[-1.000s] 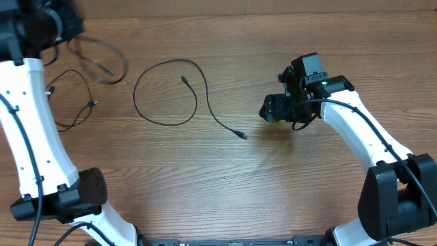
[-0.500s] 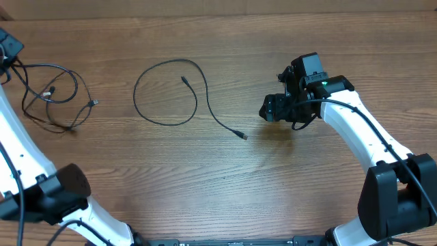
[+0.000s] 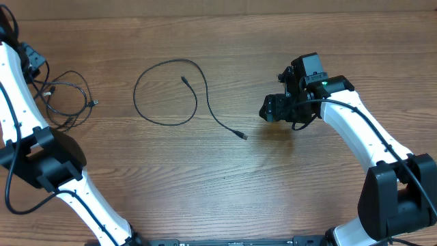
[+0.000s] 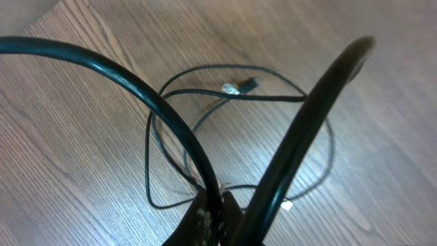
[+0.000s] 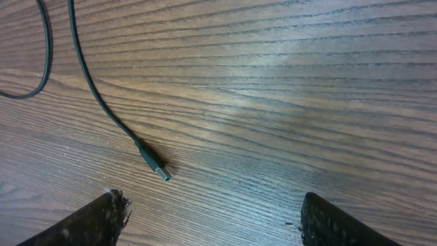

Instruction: Untangle cables

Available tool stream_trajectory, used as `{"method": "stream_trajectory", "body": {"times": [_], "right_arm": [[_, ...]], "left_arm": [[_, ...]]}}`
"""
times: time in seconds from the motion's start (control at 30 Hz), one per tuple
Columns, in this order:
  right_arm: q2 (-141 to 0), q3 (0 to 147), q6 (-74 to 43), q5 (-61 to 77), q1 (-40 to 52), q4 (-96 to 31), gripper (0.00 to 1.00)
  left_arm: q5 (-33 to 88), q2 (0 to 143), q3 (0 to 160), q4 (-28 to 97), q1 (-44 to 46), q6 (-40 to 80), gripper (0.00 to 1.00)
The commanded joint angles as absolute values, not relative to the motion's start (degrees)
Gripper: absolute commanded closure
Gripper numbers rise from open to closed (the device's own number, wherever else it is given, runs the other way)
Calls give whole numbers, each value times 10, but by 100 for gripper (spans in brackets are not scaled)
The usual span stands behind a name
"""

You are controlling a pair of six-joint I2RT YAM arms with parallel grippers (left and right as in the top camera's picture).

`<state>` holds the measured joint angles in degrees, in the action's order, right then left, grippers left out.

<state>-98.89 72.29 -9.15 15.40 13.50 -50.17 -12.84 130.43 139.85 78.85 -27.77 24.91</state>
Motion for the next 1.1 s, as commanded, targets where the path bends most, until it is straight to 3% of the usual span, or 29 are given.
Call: {"method": "stream_trajectory", "body": {"times": [0.0,0.2,0.23,0.33,0.37,0.43,0.7,0.97,1.07], "right_arm": [[-982,727,-89,150,134,-504,20],[-982,727,-90,150,134,-505,20],[-982,727,-90,150,134,-505,20],[-982,727,-90,150,134,-505,20],[-982,727,-90,150,134,-505,20],[-982,727,-90,150,134,-505,20],[-982,727,-90,150,134,-505,20],[-982,727,-90,150,134,-505,20],[-982,727,-90,150,134,-505,20]], "left_arm": [[-168,1327,1395,785,-282,260,96],[-169,1331,1395,771,-305,261,96],[-169,1331,1395,773,-310,263,87],[-156,1331,1395,777,-319,264,23],[-150,1331,1395,779,-321,264,13],[-134,1331,1395,789,-321,264,6],[-25,1331,1395,810,-309,264,6],[-19,1331,1395,826,-260,262,8],[-19,1331,1395,827,-241,262,13]]}}
